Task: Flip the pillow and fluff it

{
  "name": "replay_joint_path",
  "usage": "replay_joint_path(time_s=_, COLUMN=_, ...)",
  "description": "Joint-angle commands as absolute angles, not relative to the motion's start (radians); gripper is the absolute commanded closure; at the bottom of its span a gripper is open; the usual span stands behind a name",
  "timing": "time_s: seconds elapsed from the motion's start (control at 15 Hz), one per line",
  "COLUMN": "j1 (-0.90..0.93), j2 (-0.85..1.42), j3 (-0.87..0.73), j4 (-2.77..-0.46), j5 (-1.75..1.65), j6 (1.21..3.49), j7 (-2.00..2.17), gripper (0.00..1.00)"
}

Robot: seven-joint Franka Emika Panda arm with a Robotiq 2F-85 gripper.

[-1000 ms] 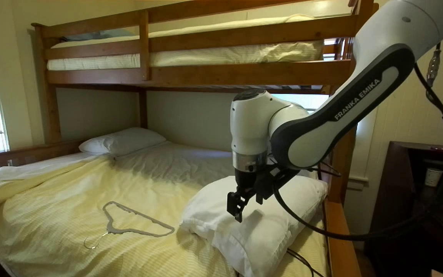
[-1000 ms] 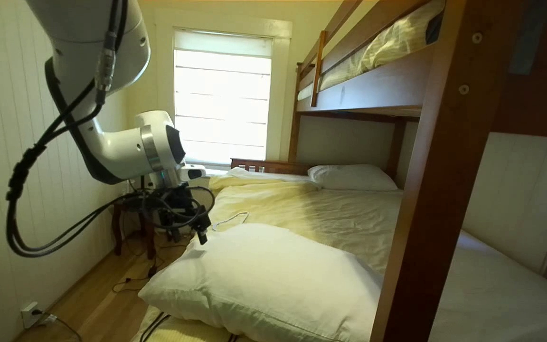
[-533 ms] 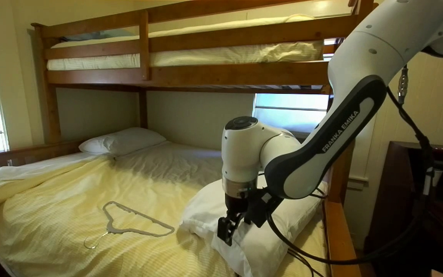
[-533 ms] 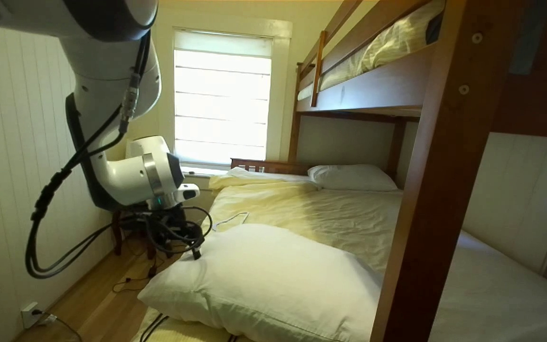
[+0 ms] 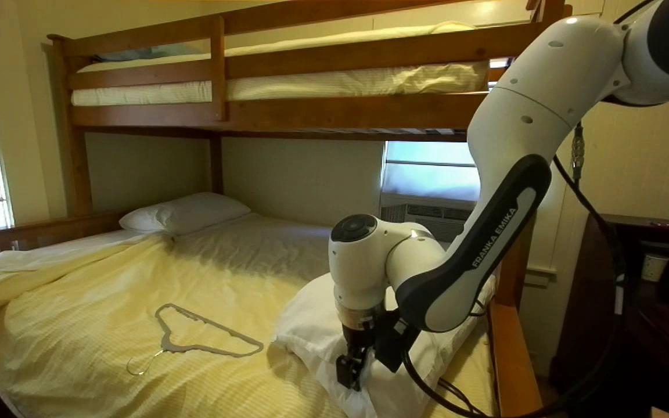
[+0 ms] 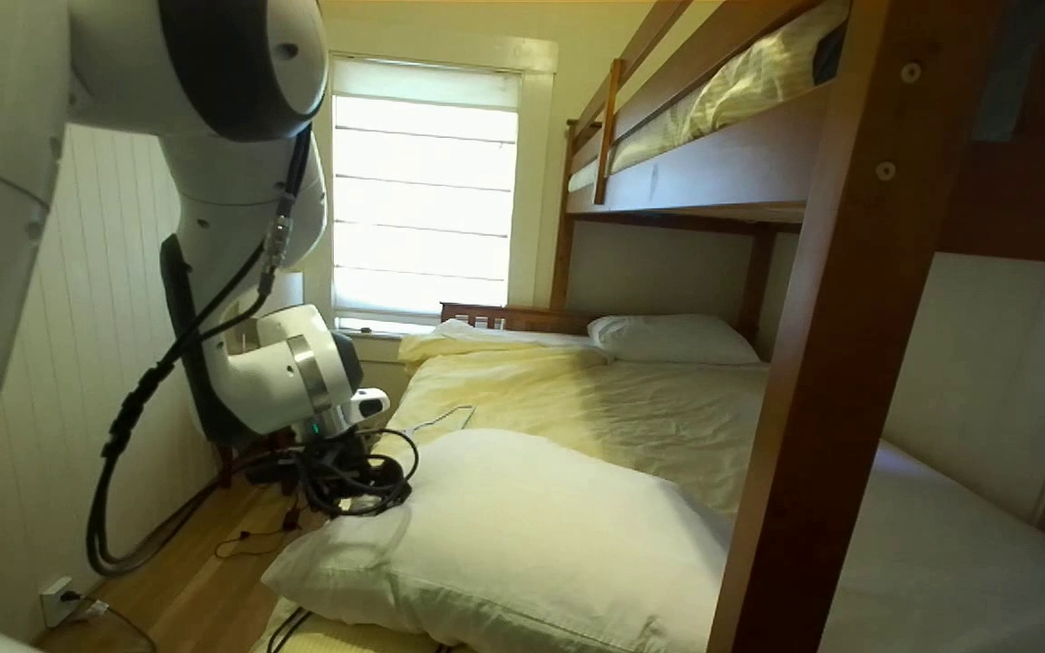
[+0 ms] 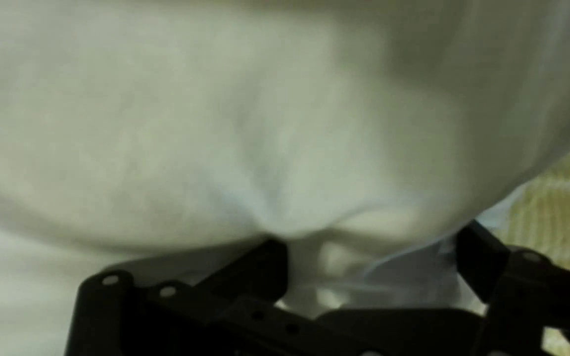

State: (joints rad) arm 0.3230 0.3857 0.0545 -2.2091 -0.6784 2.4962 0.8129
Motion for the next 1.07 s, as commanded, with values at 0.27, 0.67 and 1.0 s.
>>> replay_joint_path(time_s=0.27, j1=0.372, j2=0.458, j3=0.035, j4=-2.143, j5=-0.698, j6=2.455, j7=0.847, gripper=0.59)
replay_joint_path(time_s=0.67, j1=0.377, j2=0.441, j3=0.045, j4=-2.148, j5=-0.685, j6=2.43, j7=0.839, gripper=0.98)
replay_joint_path(time_s=1.0, j1=0.364, j2=0.421, j3=0.054, j4=-2.152, j5=-0.646, j6=2.403, j7=0.822, gripper=1.0)
